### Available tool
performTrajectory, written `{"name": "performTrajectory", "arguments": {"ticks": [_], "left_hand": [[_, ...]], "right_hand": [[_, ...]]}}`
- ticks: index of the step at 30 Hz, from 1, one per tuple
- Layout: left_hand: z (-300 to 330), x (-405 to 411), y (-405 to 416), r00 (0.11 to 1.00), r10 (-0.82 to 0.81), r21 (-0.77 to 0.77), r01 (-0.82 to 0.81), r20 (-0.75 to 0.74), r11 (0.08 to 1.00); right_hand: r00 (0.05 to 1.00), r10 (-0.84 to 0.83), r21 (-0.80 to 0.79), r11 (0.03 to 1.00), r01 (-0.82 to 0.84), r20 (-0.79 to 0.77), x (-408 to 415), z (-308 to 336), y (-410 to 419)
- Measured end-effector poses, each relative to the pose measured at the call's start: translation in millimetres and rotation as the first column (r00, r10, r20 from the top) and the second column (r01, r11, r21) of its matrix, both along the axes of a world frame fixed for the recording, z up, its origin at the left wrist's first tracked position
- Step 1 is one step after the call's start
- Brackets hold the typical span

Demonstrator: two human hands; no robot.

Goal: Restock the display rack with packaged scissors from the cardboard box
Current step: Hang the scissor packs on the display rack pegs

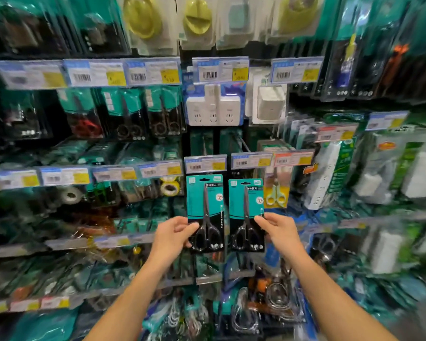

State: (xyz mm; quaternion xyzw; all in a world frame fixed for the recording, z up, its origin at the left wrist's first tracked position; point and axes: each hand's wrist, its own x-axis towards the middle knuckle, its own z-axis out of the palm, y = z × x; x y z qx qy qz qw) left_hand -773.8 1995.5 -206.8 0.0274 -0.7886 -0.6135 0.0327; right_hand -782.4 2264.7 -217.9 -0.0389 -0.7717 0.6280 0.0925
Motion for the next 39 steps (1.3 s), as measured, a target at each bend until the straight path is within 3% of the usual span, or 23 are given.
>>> {"name": "performTrajectory", "arguments": {"ticks": [6,22,39], "left_hand": [[-8,-32,-6,0.998,-0.063,-0.068,0.061,-0.03,0.996],[-38,-58,13,0.968,-0.082,-0.186,0.038,-0.237,0.982],[-29,-58,4,0.973,0.012,-0.153,-0.049,-0.232,0.987]], "right_hand": [[0.996,-0.08,0.001,0.997,0.08,-0.049,-34,-11,5],[0.978,0.019,-0.023,0.999,-0.024,-0.208,-84,-20,30],[0.968,-0.001,-0.163,0.986,-0.041,-0.249,-98,-14,26]]}}
